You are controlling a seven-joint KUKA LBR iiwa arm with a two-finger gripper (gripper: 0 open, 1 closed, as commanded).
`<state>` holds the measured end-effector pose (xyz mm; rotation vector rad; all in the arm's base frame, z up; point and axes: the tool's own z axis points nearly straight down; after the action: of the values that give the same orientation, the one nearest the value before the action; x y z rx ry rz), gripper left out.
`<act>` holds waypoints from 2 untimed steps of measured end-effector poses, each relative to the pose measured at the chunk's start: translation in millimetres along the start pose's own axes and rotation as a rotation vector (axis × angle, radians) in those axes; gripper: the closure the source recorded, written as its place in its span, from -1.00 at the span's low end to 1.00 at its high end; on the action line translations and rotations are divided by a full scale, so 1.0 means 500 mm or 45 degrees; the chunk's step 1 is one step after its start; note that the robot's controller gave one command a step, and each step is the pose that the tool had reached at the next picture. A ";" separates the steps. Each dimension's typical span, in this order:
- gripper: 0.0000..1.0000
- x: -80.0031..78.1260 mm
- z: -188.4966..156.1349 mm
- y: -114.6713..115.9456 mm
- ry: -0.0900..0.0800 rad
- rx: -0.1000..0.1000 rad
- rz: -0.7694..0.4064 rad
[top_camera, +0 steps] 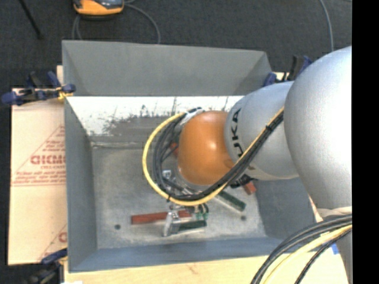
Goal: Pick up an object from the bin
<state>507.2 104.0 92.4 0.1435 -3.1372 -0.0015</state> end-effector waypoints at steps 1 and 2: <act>-1.00 0.001 -0.037 -0.006 -0.005 0.000 0.067; -1.00 0.015 0.040 -0.013 -0.015 -0.003 0.108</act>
Offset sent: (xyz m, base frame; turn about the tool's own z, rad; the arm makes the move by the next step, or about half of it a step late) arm -0.0103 -0.0076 -0.0224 0.0884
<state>500.3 97.0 72.4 0.0106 -3.1518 -0.0054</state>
